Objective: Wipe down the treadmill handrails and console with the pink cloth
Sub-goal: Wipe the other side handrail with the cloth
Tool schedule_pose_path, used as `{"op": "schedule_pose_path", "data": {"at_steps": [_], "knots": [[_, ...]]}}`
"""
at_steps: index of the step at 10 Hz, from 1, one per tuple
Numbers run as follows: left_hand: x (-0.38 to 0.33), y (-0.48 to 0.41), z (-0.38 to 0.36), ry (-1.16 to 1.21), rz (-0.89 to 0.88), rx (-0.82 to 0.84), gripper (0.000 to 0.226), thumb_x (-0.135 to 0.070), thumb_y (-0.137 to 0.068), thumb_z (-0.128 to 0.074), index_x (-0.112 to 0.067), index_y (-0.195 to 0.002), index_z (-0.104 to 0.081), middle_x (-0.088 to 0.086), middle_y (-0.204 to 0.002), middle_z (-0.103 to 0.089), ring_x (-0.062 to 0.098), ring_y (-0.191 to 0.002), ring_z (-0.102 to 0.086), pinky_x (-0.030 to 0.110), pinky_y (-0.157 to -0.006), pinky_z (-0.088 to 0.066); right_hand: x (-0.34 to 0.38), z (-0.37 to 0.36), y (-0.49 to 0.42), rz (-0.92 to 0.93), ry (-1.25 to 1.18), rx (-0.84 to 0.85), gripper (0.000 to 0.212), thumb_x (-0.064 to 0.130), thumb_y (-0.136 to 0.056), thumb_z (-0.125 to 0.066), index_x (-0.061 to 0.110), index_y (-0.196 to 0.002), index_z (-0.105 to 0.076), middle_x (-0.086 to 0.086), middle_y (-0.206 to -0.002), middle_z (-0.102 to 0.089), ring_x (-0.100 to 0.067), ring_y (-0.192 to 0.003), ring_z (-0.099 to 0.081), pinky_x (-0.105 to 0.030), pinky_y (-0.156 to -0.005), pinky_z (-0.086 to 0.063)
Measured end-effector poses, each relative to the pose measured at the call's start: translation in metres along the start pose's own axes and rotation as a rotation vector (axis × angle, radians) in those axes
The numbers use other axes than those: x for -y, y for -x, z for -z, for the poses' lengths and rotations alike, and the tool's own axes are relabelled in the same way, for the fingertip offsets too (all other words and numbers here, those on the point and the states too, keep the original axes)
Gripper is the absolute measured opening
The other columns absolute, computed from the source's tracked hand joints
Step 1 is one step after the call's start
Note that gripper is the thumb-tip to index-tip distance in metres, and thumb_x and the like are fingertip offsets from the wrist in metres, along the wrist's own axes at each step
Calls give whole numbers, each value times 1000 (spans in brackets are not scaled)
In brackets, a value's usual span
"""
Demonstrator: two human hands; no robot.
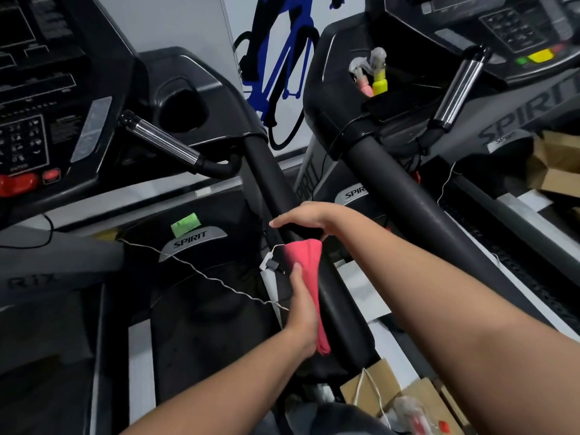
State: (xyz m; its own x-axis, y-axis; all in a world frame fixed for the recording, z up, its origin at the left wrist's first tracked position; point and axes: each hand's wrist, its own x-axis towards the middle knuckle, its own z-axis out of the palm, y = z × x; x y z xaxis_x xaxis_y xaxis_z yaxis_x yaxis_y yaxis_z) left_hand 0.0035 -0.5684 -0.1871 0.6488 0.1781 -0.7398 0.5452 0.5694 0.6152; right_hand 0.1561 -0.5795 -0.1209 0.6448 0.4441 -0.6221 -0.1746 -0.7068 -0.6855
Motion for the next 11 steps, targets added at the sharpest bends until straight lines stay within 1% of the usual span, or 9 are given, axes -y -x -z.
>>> {"op": "schedule_pose_path", "data": {"at_steps": [1, 2, 3, 5, 6, 8, 9, 10, 11], "knots": [[8, 3, 4, 188, 170, 151, 94, -86, -72, -26, -6, -87, -72, 22, -88, -67, 34, -75, -67, 42, -72, -57, -2, 0, 3, 6, -17, 15, 45, 45, -80, -67, 15, -111, -55, -3, -98, -62, -21, -84, -62, -31, -73, -47], [9, 11, 2, 304, 339, 336, 105, -91, -36, -58, -8, -100, -65, 21, -102, -56, 37, -87, -59, 53, -79, -52, -5, -3, 2, 15, -13, 3, 45, 47, -80, -66, 14, -110, -55, -3, -92, -63, -18, -77, -62, -27, -62, -45], [6, 3, 2, 315, 322, 360, 105, -94, -35, -56, -9, -95, -67, 19, -99, -57, 36, -86, -59, 54, -80, -51, -7, -6, 1, 27, -17, -22, 50, 49, -79, -66, 13, -112, -57, -6, -101, -66, -21, -80, -64, -26, -61, -46], [-29, -21, -4, 229, 215, 183, 79, -81, -54, -55, -11, -88, -67, 19, -92, -58, 37, -83, -59, 58, -85, -47, -11, -9, -2, 36, -78, -33, 66, 54, -68, -71, 9, -114, -61, -7, -103, -68, -22, -83, -68, -28, -70, -51], [-58, -29, -14, 365, 237, 20, 66, -68, -76, -49, -15, -110, -70, 12, -106, -66, 34, -95, -60, 50, -88, -48, -10, -10, 2, 89, -113, 15, 51, 49, -77, -67, 8, -107, -67, -9, -100, -70, -20, -81, -68, -30, -78, -55], [-119, -72, -2, -388, -302, -311, 80, -64, -86, -44, -3, -137, -41, 24, -131, -54, 37, -118, -54, 49, -104, -40, -17, 2, 11, 85, -252, -79, 51, 48, -101, -26, 10, -119, -55, -6, -102, -61, -14, -80, -55, -23, -65, -42], [-98, -35, -14, -740, -584, -280, 81, -45, -93, -50, -5, -151, -10, 20, -155, -17, 36, -140, -26, 42, -115, -23, -27, 13, 9, 62, -308, -193, 59, 44, -103, -18, 3, -131, -50, -11, -131, -54, -25, -113, -51, -25, -73, -34], [-70, -15, -6, -954, -835, -197, 76, -38, -94, -51, -16, -153, -9, 6, -160, 7, 26, -146, 1, 37, -117, -6, -26, 14, 10, 63, -327, -261, 52, 41, -103, -20, 8, -111, -60, -14, -107, -64, -23, -90, -57, -22, -63, -33], [-53, -5, 7, -1256, -1014, -52, 65, -48, -88, -42, -18, -145, -36, 1, -159, -13, 18, -147, 7, 35, -116, 3, -14, 9, 11, 27, -285, -222, 45, 44, -101, -29, 16, -72, -49, -4, -57, -48, -16, -49, -43, -26, -59, -34]]}}
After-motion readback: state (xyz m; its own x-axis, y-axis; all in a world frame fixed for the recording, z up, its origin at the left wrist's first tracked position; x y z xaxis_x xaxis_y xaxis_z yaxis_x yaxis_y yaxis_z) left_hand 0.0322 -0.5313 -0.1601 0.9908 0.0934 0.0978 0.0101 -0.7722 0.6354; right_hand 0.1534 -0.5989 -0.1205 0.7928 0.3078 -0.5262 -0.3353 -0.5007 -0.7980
